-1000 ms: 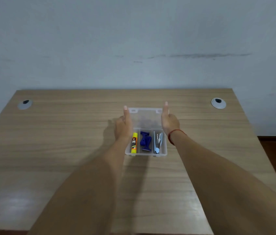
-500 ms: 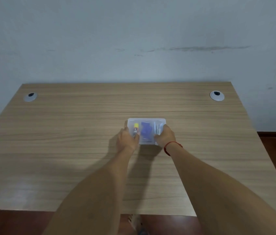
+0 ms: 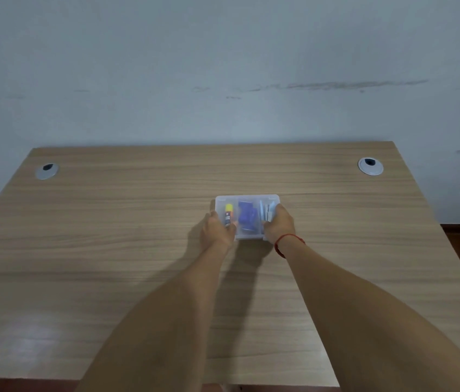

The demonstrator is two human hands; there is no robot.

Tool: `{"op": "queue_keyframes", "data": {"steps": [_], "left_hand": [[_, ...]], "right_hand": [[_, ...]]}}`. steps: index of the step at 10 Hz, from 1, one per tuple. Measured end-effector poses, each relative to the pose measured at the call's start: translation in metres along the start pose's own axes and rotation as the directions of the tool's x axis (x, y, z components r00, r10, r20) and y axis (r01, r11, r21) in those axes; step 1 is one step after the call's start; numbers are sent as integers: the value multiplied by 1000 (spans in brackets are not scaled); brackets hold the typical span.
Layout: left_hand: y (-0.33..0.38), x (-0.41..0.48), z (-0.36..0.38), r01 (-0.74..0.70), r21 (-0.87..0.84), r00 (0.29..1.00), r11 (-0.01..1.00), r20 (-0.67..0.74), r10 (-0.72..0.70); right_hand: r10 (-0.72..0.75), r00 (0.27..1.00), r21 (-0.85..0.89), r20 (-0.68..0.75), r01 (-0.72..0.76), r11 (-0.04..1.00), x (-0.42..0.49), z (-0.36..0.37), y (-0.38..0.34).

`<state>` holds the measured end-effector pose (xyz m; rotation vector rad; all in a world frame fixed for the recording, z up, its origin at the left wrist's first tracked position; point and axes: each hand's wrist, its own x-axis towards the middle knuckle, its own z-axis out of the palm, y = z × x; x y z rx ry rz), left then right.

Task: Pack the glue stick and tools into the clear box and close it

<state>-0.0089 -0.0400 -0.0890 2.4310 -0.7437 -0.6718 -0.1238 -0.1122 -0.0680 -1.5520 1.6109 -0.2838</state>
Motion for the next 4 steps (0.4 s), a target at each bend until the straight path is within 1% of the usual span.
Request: {"op": "queue_keyframes", "data": {"steps": [2,3,4], "left_hand": [[-2,-12,-1,62,-100,997,993,48,-57],[-19,-36,-1,81,-84,994,993,86,-73],[-38,-66,3,17,58,996,998,83,-21]], "right_hand": [[0,1000,2,-1,0,1000,-17,-4,5],[-8,1000,-50,23,9,999,-41,-5,25],[-35,999,-152,28,39,988,-67,3,54]]}}
